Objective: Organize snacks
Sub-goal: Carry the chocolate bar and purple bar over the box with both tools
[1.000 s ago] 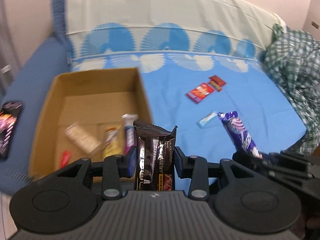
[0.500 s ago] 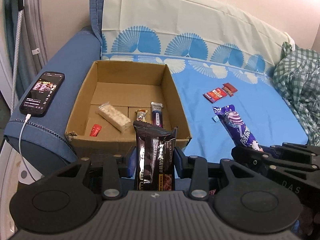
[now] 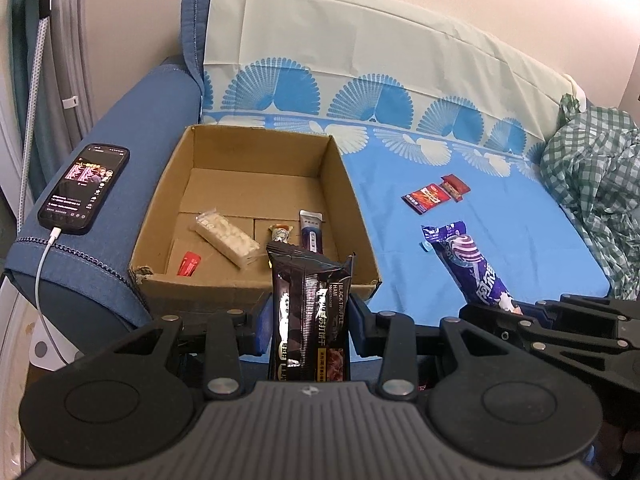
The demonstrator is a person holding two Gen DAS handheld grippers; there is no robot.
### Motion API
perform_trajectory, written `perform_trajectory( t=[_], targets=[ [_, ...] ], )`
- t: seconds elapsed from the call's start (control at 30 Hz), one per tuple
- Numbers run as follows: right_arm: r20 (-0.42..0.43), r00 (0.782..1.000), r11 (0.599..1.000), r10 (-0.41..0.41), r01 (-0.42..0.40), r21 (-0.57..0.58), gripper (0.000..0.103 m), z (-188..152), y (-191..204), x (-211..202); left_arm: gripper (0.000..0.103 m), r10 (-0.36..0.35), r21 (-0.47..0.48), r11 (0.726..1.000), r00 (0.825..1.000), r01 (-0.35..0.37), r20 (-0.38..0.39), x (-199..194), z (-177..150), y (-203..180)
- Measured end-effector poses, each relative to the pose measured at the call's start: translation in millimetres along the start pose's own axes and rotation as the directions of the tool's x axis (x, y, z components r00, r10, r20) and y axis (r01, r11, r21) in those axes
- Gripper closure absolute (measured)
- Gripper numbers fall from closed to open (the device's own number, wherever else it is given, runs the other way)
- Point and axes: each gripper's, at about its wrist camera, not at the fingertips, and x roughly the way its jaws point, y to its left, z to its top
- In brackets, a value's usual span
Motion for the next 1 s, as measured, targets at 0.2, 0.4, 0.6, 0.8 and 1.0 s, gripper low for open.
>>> perform_trajectory(
  t=[0.2,0.4,0.6,0.8,1.0],
  targets=[
    [-0.017,1.000,1.000,-0.004,0.004,0.005,0.086,1,-1,6,0.060,-0.003,-0.003,1.000,1.000,0.003,-0.010,7,1,3],
    [-0.044,0.999,1.000,-0.008,0.009,0.010,0.086,1,0,16,0.060,-0.005,-0.011,1.000,1.000,0.004,-0.029,16,3,7],
    [-0.070,0.997,1.000,-0.015,0.015,0.007,0.086,3,1,26,0.060,-0.006,-0.025,1.000,0.999,0.005,-0.043,26,7,15],
    [-0.088,0.996,1.000,-0.027,0.027,-0.004,0.086,6,1,37,0.060,-0.003,-0.037,0.999,0.999,0.001,-0.054,38,15,24],
    [-0.110,0.993,0.999,-0.034,0.034,-0.003,0.086,10,1,49,0.060,0.005,-0.048,0.999,0.998,-0.008,-0.061,49,23,33]
  ],
)
